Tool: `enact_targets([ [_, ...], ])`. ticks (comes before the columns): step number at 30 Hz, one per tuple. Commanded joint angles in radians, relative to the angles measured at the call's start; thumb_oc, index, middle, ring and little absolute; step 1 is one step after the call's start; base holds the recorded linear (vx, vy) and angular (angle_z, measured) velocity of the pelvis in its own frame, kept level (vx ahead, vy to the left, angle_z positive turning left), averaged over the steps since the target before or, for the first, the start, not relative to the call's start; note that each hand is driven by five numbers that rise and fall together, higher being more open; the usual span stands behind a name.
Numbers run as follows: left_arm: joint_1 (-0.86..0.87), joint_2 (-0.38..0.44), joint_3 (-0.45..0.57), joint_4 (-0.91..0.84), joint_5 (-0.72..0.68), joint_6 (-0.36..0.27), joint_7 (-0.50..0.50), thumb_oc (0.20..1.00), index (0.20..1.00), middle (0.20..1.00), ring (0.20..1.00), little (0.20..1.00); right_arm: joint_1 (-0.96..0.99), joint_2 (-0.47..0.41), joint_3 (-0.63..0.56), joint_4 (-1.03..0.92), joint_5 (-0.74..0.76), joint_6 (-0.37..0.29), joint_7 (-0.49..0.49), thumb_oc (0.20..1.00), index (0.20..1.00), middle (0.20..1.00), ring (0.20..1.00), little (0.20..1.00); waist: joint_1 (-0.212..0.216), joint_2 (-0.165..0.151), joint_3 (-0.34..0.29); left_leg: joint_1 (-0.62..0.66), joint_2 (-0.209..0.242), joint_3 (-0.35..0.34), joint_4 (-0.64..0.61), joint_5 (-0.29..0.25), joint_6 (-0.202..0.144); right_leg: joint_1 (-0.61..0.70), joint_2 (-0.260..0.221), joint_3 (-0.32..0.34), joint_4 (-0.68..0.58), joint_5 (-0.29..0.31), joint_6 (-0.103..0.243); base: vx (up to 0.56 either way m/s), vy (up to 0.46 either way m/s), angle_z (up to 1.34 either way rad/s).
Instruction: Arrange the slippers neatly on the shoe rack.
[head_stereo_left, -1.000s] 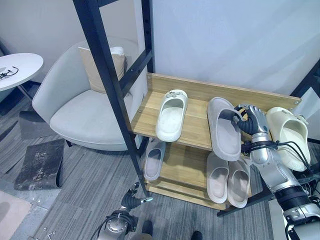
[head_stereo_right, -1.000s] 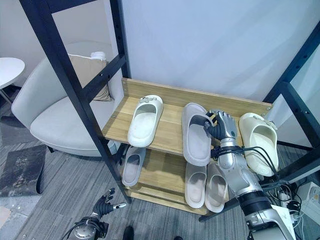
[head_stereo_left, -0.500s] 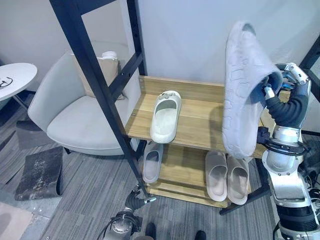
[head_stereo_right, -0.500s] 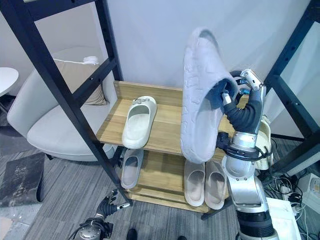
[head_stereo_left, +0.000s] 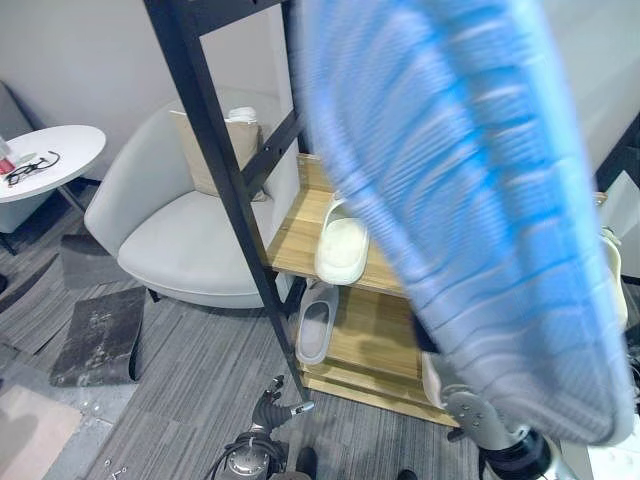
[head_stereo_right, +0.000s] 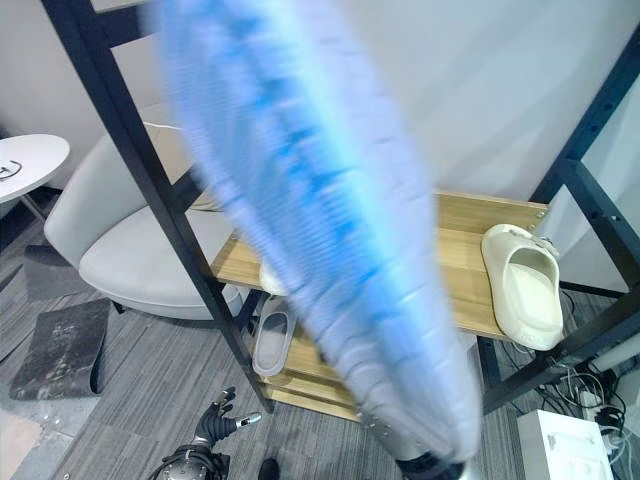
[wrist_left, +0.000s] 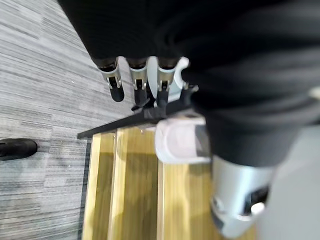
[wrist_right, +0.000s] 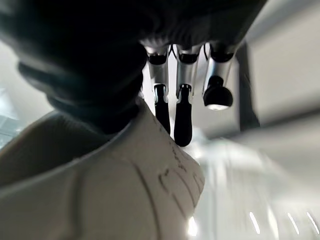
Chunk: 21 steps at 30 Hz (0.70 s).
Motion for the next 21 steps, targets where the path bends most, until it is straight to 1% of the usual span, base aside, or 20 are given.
enact_targets([
  [1, -0.120, 0.028, -0.005, 0.058, -0.025, -0.061, 0.027, 1.000, 1.000, 1.000, 1.000, 1.000, -0.075, 0.021, 0.089, 0.066, -0.020, 0.049, 0.078, 0.200, 0.200, 0.200, 0.200, 0.200, 0.047, -0.026, 0.044, 0.042, -0.040, -0.053, 0.000, -0.054, -0.019, 0.066, 0.035, -0.040, 0.012, -0.122, -0.018, -0.04, -0.022, 0.28],
  [2, -0.120, 0.028, -0.005, 0.058, -0.025, -0.061, 0.027, 1.000, 1.000, 1.000, 1.000, 1.000, -0.075, 0.021, 0.089, 0.066, -0.020, 0.049, 0.078, 0.200, 0.200, 0.200, 0.200, 0.200, 0.046, -0.026, 0.044, 0.042, -0.040, -0.054, 0.000, -0.054, -0.019, 0.066, 0.035, -0.040, 0.012, -0.122, -0.018, -0.05, -0.023, 0.22],
  [3, -0.126, 0.027, -0.007, 0.060, -0.024, -0.069, 0.034, 1.000, 1.000, 1.000, 1.000, 1.000, -0.063, 0.006, 0.142, 0.131, -0.066, 0.073, 0.110, 0.200, 0.200, 0.200, 0.200, 0.200, 0.060, -0.027, 0.051, 0.036, -0.042, -0.067, 0.000, -0.049, -0.022, 0.068, 0.035, -0.054, 0.014, -0.123, -0.020, -0.03, -0.014, 0.17],
  [4, -0.127, 0.025, -0.007, 0.065, -0.025, -0.070, 0.034, 1.000, 1.000, 1.000, 1.000, 1.000, -0.053, 0.005, 0.164, 0.158, -0.089, 0.090, 0.126, 0.200, 0.200, 0.200, 0.200, 0.200, 0.064, -0.027, 0.054, 0.035, -0.042, -0.074, 0.000, -0.047, -0.022, 0.069, 0.035, -0.060, 0.015, -0.125, -0.020, -0.03, -0.014, 0.16],
  [5, -0.127, 0.025, -0.007, 0.065, -0.025, -0.070, 0.034, 1.000, 1.000, 1.000, 1.000, 1.000, -0.053, 0.005, 0.164, 0.158, -0.089, 0.090, 0.126, 0.200, 0.200, 0.200, 0.200, 0.200, 0.063, -0.027, 0.054, 0.035, -0.042, -0.075, 0.000, -0.047, -0.022, 0.070, 0.035, -0.060, 0.015, -0.125, -0.020, -0.01, -0.011, 0.33],
  [8, -0.123, 0.020, -0.009, 0.088, -0.027, -0.076, 0.035, 1.000, 1.000, 1.000, 1.000, 1.000, -0.017, -0.013, 0.219, 0.255, -0.178, 0.115, 0.163, 0.200, 0.200, 0.200, 0.200, 0.200, 0.074, -0.029, 0.065, 0.029, -0.043, -0.100, 0.000, -0.043, -0.024, 0.072, 0.037, -0.082, 0.019, -0.133, -0.023, -0.01, -0.017, 0.31],
  [9, -0.120, 0.016, -0.004, 0.098, -0.038, -0.079, 0.036, 1.000, 1.000, 1.000, 1.000, 1.000, 0.001, -0.028, 0.233, 0.316, -0.280, 0.126, 0.164, 0.200, 0.200, 0.200, 0.200, 0.200, 0.081, -0.028, 0.072, 0.024, -0.044, -0.111, 0.001, -0.041, -0.025, 0.072, 0.038, -0.095, 0.022, -0.138, -0.024, 0.00, -0.008, 0.14],
  [10, -0.119, 0.016, -0.004, 0.098, -0.038, -0.080, 0.036, 1.000, 1.000, 1.000, 1.000, 1.000, 0.002, -0.028, 0.234, 0.317, -0.281, 0.125, 0.164, 0.200, 0.200, 0.200, 0.200, 0.200, 0.079, -0.028, 0.072, 0.023, -0.044, -0.112, 0.001, -0.041, -0.025, 0.072, 0.038, -0.096, 0.022, -0.138, -0.024, -0.01, -0.008, 0.11],
  [11, -0.116, 0.012, -0.001, 0.102, -0.051, -0.082, 0.039, 1.000, 1.000, 1.000, 1.000, 1.000, 0.025, -0.029, 0.243, 0.361, -0.319, 0.128, 0.161, 0.200, 0.200, 0.200, 0.200, 0.200, 0.082, -0.028, 0.079, 0.020, -0.044, -0.115, 0.001, -0.039, -0.026, 0.071, 0.037, -0.103, 0.024, -0.139, -0.024, -0.02, -0.015, 0.12],
  [12, -0.110, 0.008, 0.009, 0.111, -0.067, -0.088, 0.045, 1.000, 1.000, 1.000, 1.000, 1.000, 0.045, -0.052, 0.234, 0.414, -0.427, 0.120, 0.143, 0.200, 0.200, 0.200, 0.200, 0.200, 0.083, -0.029, 0.090, 0.020, -0.044, -0.120, 0.005, -0.042, -0.028, 0.072, 0.039, -0.106, 0.029, -0.147, -0.025, -0.03, -0.014, 0.25],
  [13, -0.109, 0.007, 0.009, 0.115, -0.074, -0.089, 0.047, 1.000, 1.000, 1.000, 1.000, 1.000, 0.062, -0.056, 0.232, 0.416, -0.439, 0.128, 0.136, 0.200, 0.200, 0.200, 0.200, 0.200, 0.080, -0.029, 0.091, 0.012, -0.045, -0.125, 0.004, -0.036, -0.027, 0.066, 0.038, -0.111, 0.031, -0.145, -0.024, -0.02, -0.026, 0.23],
  [14, -0.106, 0.003, 0.011, 0.120, -0.083, -0.092, 0.054, 1.000, 1.000, 1.000, 1.000, 1.000, 0.081, -0.068, 0.220, 0.468, -0.525, 0.117, 0.108, 0.200, 0.200, 0.200, 0.200, 0.200, 0.082, -0.028, 0.102, 0.011, -0.045, -0.128, 0.007, -0.040, -0.028, 0.064, 0.039, -0.113, 0.038, -0.151, -0.025, -0.03, -0.011, 0.18],
  [15, -0.104, 0.002, 0.009, 0.126, -0.088, -0.095, 0.059, 1.000, 1.000, 1.000, 1.000, 1.000, 0.091, -0.102, 0.194, 0.503, -0.662, 0.115, 0.059, 0.200, 0.200, 0.200, 0.200, 0.200, 0.079, -0.028, 0.107, 0.002, -0.046, -0.134, 0.009, -0.035, -0.026, 0.056, 0.037, -0.119, 0.042, -0.151, -0.023, -0.05, -0.031, 0.12],
  [16, -0.092, 0.007, 0.005, 0.117, -0.102, -0.107, 0.076, 1.000, 1.000, 1.000, 1.000, 1.000, 0.132, -0.147, 0.136, 0.570, -0.858, 0.106, -0.049, 0.200, 0.200, 0.200, 0.200, 0.200, 0.076, -0.024, 0.135, -0.009, -0.046, -0.136, 0.021, -0.039, -0.024, 0.042, 0.034, -0.119, 0.064, -0.164, -0.023, -0.15, -0.018, 0.21],
  [17, -0.090, 0.015, -0.013, 0.099, -0.102, -0.123, 0.099, 1.000, 1.000, 1.000, 1.000, 1.000, 0.147, -0.192, 0.061, 0.619, -1.037, 0.103, -0.202, 0.200, 0.200, 0.200, 0.200, 0.200, 0.069, -0.014, 0.178, -0.050, -0.053, -0.139, 0.061, -0.045, -0.019, 0.004, 0.026, -0.126, 0.101, -0.174, -0.023, -0.19, -0.001, 0.24],
  [18, -0.091, 0.017, -0.024, 0.094, -0.098, -0.129, 0.093, 1.000, 1.000, 1.000, 1.000, 1.000, 0.148, -0.199, 0.048, 0.636, -1.089, 0.104, -0.219, 0.200, 0.200, 0.200, 0.200, 0.200, 0.068, -0.006, 0.193, -0.072, -0.058, -0.146, 0.079, -0.042, -0.016, -0.017, 0.021, -0.132, 0.116, -0.173, -0.023, -0.26, 0.052, 0.14],
  [19, -0.107, 0.033, -0.050, 0.048, -0.114, -0.147, 0.104, 1.000, 1.000, 1.000, 1.000, 1.000, 0.108, -0.208, -0.018, 0.702, -1.163, 0.136, -0.329, 0.200, 0.200, 0.200, 0.200, 0.200, 0.063, 0.012, 0.229, -0.112, -0.061, -0.147, 0.110, -0.048, -0.008, -0.073, 0.003, -0.134, 0.176, -0.186, -0.027, -0.23, 0.077, -0.02],
  [21, -0.127, 0.054, -0.073, -0.004, -0.106, -0.152, 0.122, 1.000, 1.000, 1.000, 1.000, 1.000, 0.065, -0.222, -0.084, 0.755, -1.247, 0.184, -0.459, 0.200, 0.200, 0.200, 0.200, 0.200, 0.055, 0.029, 0.272, -0.184, -0.071, -0.150, 0.161, -0.050, 0.003, -0.161, -0.020, -0.124, 0.253, -0.194, -0.030, -0.25, 0.080, -0.10],
])
